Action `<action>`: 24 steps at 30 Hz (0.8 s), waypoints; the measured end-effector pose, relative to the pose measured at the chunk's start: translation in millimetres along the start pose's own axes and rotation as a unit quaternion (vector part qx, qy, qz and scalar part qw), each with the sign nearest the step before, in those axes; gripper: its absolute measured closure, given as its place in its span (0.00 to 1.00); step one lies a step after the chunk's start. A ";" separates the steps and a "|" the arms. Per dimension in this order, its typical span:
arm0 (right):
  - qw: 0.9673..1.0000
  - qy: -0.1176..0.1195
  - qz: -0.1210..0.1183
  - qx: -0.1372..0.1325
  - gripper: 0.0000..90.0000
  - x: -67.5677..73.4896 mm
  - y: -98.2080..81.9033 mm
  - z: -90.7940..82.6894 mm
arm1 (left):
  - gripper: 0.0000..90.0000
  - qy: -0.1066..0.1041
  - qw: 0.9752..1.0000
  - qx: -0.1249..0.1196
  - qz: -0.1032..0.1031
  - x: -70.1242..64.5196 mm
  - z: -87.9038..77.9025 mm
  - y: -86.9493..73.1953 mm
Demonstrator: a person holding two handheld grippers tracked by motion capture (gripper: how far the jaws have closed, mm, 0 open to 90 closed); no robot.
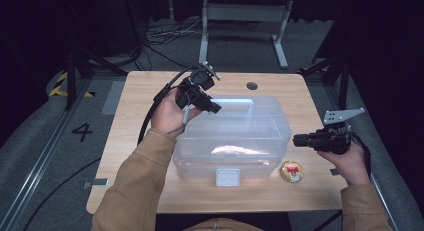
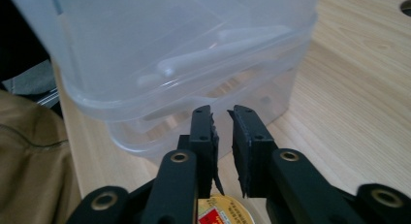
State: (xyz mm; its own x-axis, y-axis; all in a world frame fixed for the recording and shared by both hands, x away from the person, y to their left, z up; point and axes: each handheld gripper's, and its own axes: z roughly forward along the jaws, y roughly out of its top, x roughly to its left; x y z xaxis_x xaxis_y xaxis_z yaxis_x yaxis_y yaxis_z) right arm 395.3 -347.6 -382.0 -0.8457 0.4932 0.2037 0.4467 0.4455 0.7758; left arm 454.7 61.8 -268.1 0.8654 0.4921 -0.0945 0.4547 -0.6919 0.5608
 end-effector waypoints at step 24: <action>0.996 0.062 -0.063 0.022 0.97 22.4 10.6 12.9 | 0.76 0.001 0.999 -0.004 -0.034 18.6 -4.2 15.4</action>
State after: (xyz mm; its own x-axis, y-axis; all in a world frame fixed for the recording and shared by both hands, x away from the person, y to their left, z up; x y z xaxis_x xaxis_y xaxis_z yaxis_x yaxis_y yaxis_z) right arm 384.8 -322.2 -376.9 -0.9240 0.3366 0.1816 0.3456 0.5315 0.7734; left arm 477.0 62.5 -257.8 0.8316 0.5398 -0.1305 0.5114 -0.6527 0.5590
